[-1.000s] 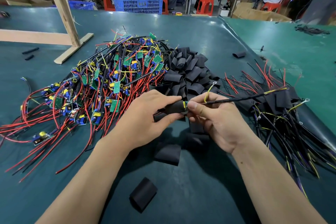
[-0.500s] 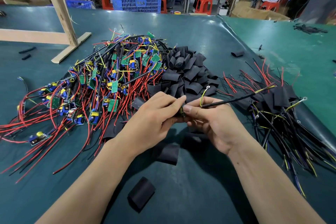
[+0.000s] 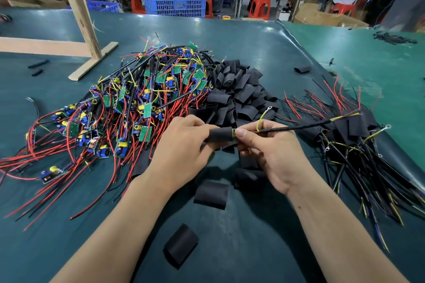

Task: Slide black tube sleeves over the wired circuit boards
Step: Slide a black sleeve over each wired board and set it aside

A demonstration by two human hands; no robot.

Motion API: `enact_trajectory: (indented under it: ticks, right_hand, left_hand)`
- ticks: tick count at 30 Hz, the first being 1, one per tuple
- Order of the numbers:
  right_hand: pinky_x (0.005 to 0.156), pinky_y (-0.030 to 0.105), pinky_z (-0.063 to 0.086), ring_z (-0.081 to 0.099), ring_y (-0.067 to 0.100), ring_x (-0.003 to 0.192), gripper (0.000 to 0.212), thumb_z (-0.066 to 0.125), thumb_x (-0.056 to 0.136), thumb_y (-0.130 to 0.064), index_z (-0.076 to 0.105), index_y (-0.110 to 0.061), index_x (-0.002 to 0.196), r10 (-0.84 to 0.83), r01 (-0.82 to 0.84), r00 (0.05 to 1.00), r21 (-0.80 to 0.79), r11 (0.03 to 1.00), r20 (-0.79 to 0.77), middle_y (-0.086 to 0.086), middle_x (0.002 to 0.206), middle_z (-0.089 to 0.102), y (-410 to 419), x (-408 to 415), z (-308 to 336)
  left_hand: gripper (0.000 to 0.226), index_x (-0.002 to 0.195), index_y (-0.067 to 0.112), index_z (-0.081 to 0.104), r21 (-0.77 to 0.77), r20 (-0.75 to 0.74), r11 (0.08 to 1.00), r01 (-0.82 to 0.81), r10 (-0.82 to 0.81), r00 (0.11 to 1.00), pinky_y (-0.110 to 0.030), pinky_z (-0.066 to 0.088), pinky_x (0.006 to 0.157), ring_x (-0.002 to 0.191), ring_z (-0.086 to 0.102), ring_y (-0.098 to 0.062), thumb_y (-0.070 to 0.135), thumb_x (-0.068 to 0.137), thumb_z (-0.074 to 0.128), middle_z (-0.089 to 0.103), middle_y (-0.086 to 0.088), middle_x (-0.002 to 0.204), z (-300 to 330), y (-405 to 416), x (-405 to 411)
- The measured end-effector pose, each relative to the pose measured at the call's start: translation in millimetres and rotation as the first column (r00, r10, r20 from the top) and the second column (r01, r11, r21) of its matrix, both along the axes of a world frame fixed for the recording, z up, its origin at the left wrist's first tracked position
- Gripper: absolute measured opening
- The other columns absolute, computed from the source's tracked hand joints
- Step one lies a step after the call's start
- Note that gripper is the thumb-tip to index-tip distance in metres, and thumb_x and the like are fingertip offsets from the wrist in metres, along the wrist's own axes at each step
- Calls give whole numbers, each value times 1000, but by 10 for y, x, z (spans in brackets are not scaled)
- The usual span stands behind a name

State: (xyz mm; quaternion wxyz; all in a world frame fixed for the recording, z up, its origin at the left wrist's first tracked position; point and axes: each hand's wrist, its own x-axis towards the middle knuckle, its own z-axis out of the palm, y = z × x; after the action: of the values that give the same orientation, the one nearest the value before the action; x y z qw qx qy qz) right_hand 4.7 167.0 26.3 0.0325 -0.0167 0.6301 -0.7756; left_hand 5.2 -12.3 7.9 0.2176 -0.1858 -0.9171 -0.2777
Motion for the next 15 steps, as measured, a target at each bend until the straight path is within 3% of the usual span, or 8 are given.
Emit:
enact_trajectory:
  ticks: [3, 6, 7, 9, 12, 15]
  right_hand:
    - [53, 21, 51, 61, 14, 56, 22, 71, 81, 4, 70, -13, 67, -5, 5, 1000, 17, 1000, -11, 5, 62, 67, 5, -4, -19]
    - [56, 22, 52, 63, 15, 60, 25, 71, 81, 2, 73, -16, 64, 45, -45, 999, 36, 998, -2, 5, 65, 68, 46, -12, -2]
    - [57, 23, 52, 64, 16, 61, 23, 72, 79, -1, 74, -18, 64, 52, -51, 999, 43, 998, -6, 6, 66, 69, 69, -17, 10]
    - [58, 22, 53, 65, 15, 62, 15, 75, 74, -7, 76, -19, 65, 60, -59, 998, 52, 997, -27, 5, 69, 71, 100, -16, 34]
    - [56, 21, 53, 65, 13, 60, 4, 76, 65, -14, 77, -18, 66, 90, -89, 995, 44, 995, -37, 4, 67, 71, 97, -1, 37]
    - [57, 21, 53, 65, 14, 60, 9, 77, 71, -8, 77, -17, 68, 82, -79, 996, 67, 995, -39, 6, 68, 71, 93, 1, 21]
  left_hand:
    - [42, 128, 20, 64, -5, 11, 1000, -4, 4, 1000, -34, 40, 91, 102, 51, -30, 18, 87, 71, 62, -6, 106, -16, 22, -4]
    - [58, 126, 23, 65, 86, 76, 992, 89, -96, 993, -30, 44, 91, 98, 56, -20, 52, 77, 76, 61, 0, 102, 53, 18, 37]
    - [58, 124, 23, 66, 155, 75, 981, 121, -134, 988, -29, 47, 88, 95, 59, -17, 54, 76, 74, 63, 1, 99, 79, 12, 44]
    - [47, 122, 20, 68, 240, 23, 956, 165, -176, 984, -24, 49, 81, 87, 61, -9, 44, 81, 71, 64, 4, 91, 103, -7, 39]
    - [40, 121, 15, 69, 238, -21, 946, 220, -221, 975, -18, 44, 72, 75, 54, -4, 34, 85, 70, 59, 9, 81, 86, -12, 21]
    - [43, 123, 9, 67, 226, -60, 938, 262, -255, 965, -17, 42, 69, 72, 48, -5, 27, 84, 70, 55, 9, 80, 48, 19, 20]
